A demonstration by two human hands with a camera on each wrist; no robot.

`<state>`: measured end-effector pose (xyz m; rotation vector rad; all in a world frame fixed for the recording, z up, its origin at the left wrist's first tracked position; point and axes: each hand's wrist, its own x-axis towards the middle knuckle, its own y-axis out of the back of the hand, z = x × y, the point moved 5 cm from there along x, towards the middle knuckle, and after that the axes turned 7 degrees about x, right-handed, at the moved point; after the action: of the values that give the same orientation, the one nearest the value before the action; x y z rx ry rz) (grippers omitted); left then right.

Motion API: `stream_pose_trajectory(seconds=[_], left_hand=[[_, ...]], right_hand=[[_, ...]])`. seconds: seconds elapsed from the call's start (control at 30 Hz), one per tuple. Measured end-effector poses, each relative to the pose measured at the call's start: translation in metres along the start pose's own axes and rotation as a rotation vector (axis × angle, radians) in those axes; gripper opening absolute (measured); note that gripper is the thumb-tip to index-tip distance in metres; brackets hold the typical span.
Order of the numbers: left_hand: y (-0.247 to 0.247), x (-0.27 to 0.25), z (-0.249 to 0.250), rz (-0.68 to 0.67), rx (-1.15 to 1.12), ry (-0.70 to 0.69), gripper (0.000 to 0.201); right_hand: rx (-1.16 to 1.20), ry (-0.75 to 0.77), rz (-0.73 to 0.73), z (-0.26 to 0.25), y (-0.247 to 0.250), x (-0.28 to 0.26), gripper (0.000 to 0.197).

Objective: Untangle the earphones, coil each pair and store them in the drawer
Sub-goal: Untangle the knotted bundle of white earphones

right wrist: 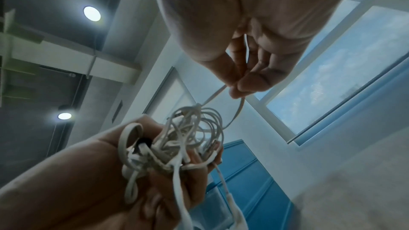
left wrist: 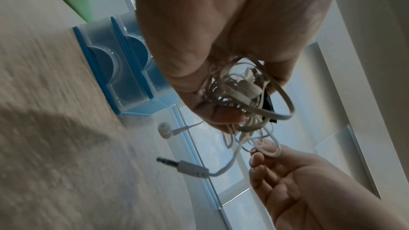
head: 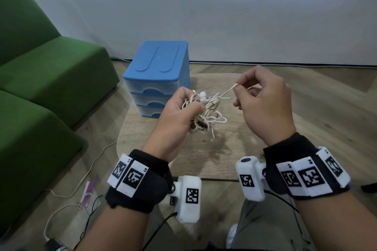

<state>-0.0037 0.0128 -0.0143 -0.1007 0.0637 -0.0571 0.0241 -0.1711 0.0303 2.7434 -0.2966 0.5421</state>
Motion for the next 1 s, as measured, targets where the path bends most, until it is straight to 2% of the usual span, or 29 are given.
stream_pose_trajectory(seconds=[0.1, 0.17, 0.27, 0.43, 0.53, 0.63, 0.77, 1.0], left_hand=[[-0.001, -0.001, 0.001, -0.023, -0.014, -0.015, 0.016], [-0.003, -0.002, 0.003, -0.056, -0.057, -0.03, 0.017], [-0.005, -0.003, 0.004, -0.086, -0.047, -0.054, 0.027], [-0.004, -0.001, 0.0, -0.042, 0.031, -0.056, 0.027], [-0.004, 0.0, 0.002, -0.053, 0.021, -0.058, 0.025], [-0.002, 0.0, 0.002, -0.053, 0.038, -0.08, 0.026], [0.0, 0.0, 0.001, -0.073, 0.134, -0.122, 0.029], [-0.001, -0.003, 0.005, -0.111, 0.06, -0.146, 0.031]], right_hand=[[0.058, -0.018, -0.008, -0.001, 0.0, -0.003, 0.009], [0.066, 0.018, -0.071, -0.005, -0.004, -0.006, 0.009], [-0.046, 0.083, -0.153, -0.009, -0.01, -0.009, 0.013], [-0.023, 0.041, -0.003, 0.002, -0.002, -0.003, 0.013], [-0.016, 0.073, -0.001, 0.003, -0.004, -0.005, 0.012], [0.119, 0.019, -0.088, 0.003, -0.006, -0.005, 0.008], [0.522, -0.165, -0.12, 0.006, -0.005, -0.003, 0.003], [0.352, -0.068, -0.006, 0.007, 0.004, 0.003, 0.021]])
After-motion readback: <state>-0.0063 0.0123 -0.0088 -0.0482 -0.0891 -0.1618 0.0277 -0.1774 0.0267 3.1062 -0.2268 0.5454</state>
